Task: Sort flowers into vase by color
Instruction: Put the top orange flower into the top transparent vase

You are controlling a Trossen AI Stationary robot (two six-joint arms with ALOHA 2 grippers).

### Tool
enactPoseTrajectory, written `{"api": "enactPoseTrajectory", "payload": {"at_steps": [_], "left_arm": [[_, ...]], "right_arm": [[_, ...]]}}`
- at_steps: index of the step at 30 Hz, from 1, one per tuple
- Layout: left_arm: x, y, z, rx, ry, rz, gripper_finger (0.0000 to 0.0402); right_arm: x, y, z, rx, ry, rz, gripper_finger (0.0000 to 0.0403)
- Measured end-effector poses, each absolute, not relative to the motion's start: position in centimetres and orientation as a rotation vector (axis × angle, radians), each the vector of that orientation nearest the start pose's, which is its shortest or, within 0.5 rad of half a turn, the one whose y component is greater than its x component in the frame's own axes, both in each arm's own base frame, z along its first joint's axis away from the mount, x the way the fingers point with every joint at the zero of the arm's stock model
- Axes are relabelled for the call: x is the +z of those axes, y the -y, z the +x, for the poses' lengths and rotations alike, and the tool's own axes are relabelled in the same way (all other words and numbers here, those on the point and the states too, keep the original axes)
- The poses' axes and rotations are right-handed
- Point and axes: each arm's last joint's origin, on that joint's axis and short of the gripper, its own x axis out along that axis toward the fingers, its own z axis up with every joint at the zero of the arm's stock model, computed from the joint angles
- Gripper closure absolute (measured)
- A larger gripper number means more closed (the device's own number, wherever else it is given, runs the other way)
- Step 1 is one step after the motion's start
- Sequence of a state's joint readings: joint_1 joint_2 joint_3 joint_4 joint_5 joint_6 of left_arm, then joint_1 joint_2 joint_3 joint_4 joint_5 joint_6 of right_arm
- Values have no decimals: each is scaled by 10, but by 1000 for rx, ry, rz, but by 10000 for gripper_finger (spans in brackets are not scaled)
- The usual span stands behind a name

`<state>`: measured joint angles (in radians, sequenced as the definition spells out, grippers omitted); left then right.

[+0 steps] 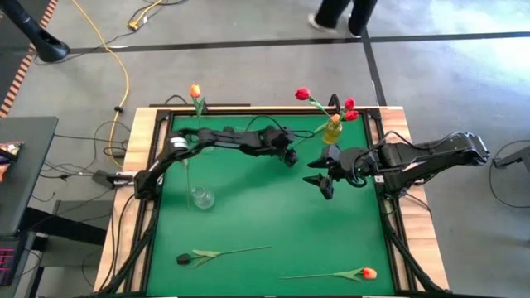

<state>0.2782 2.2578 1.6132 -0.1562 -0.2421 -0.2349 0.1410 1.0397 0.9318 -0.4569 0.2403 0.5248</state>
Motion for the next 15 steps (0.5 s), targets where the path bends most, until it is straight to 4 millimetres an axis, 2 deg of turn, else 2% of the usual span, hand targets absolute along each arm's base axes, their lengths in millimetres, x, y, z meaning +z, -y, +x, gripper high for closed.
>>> {"api": "enactPoseTrajectory", "payload": {"at_steps": [2,5,10,15], "left_arm": [[138,-139,474,653,-730,-187,146],[143,-134,486,661,-718,-132,146],[139,-138,483,638,-797,-142,146],[146,-138,481,563,-890,-160,146]], "right_arm": [[313,-24,216,-239,-510,406,104],[314,-24,217,-244,-505,407,104],[314,-24,217,-254,-500,448,104],[314,-24,217,-253,-498,453,104]]}}
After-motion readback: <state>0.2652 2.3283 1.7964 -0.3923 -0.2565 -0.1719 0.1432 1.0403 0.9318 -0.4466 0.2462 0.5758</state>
